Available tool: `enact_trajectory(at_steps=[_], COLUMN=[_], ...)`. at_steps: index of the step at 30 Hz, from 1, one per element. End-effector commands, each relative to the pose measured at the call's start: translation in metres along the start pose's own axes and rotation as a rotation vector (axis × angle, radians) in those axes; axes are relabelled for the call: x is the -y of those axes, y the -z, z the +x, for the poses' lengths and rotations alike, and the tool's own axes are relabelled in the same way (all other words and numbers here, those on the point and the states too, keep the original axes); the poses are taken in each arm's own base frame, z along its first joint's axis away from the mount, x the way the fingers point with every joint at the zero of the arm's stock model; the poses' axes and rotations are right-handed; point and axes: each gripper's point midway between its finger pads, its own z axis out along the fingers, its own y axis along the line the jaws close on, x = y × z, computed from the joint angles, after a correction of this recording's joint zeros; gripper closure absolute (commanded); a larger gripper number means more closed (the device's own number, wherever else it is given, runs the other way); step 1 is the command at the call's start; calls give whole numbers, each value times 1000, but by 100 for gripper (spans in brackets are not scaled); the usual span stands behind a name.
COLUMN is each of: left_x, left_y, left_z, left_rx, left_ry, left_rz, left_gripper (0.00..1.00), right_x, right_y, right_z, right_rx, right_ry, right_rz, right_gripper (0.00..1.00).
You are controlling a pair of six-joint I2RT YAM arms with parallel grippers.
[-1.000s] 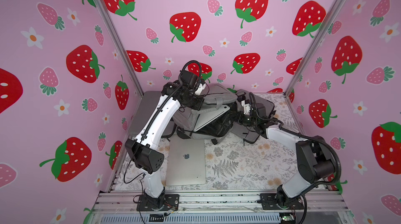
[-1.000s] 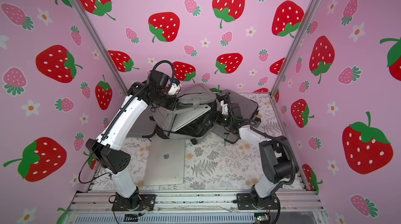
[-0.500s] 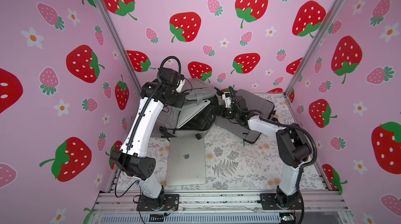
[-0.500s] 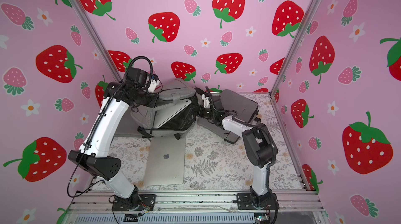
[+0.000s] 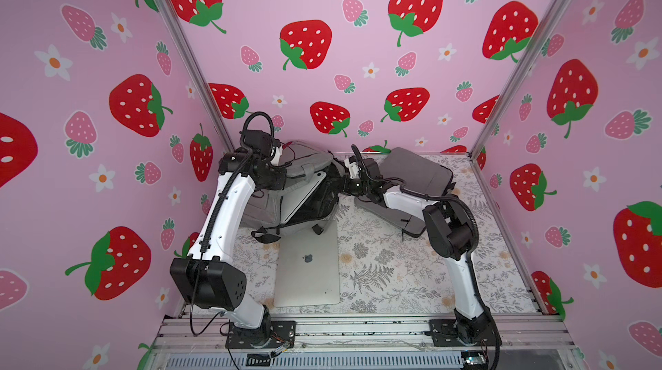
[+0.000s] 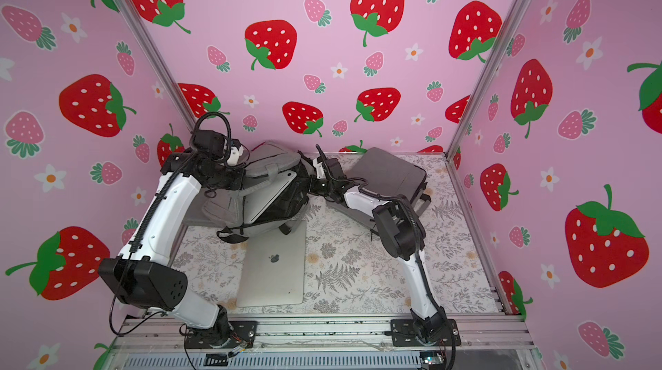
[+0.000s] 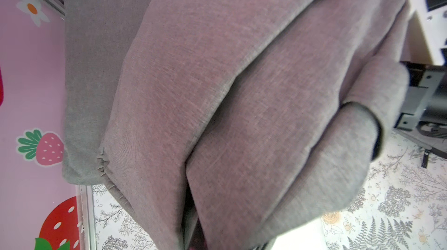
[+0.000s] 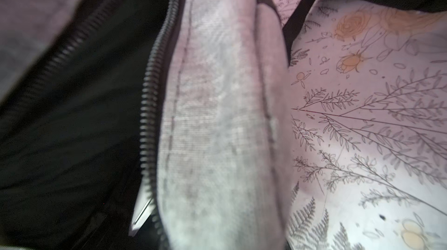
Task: Open the zippered laptop bag and take out the laptop
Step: Open the bag flap on the zippered laptop bag.
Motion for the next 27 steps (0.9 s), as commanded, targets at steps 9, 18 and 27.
enact_trajectory(at_steps=[9,18,27], left_x=[9,19,31], left_y=[-3,-13,-17], left_z=[-19,-32,-35], left_rx=[104,114,104], left_ry=[245,356,362], left_rz=[212,353,429], left_gripper=[100,100,100], right_x=[13,-3,-43], right_y=[-3,59,39], right_z=[-32,-37,5], right_rx=[82,134,61], right_ry=[28,43,-113], right_rz=[83,151,-82], right_gripper=[75,36,35])
